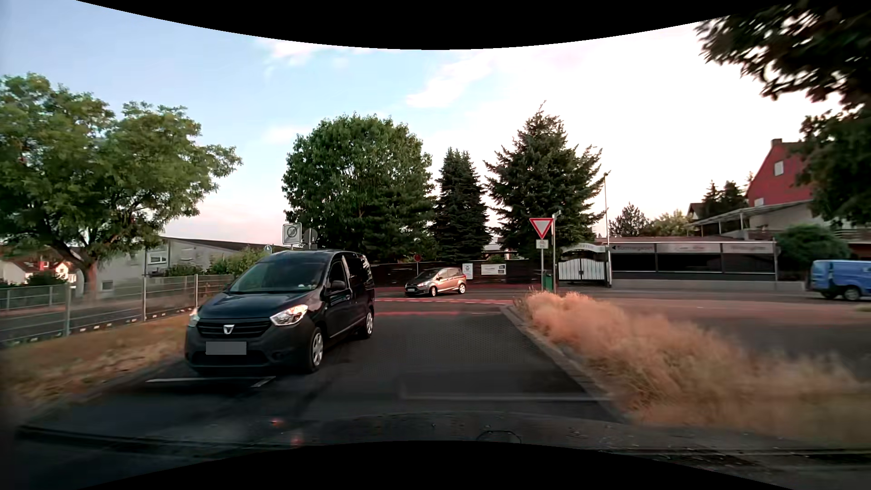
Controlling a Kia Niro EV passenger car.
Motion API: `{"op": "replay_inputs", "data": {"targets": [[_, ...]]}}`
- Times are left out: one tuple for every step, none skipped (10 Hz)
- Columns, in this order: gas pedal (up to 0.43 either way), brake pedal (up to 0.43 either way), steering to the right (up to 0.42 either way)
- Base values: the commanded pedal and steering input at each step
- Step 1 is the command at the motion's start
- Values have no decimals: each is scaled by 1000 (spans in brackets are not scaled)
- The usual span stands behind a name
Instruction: Follow the waypoints while adhering to traffic rules and regulations
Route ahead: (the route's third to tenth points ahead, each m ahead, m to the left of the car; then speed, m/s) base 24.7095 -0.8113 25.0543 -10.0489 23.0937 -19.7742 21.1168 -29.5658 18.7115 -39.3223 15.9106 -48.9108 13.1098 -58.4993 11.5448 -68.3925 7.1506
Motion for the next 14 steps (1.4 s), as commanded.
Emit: {"op": "replay_inputs", "data": {"targets": [[0, 201, -5], [0, 207, -5], [0, 207, -5], [0, 213, -5], [0, 220, -6], [0, 220, -9], [0, 226, -11], [0, 232, -12], [0, 238, -10], [0, 238, -7], [0, 244, -6], [0, 238, -5], [0, 238, -5], [0, 238, -4]]}}
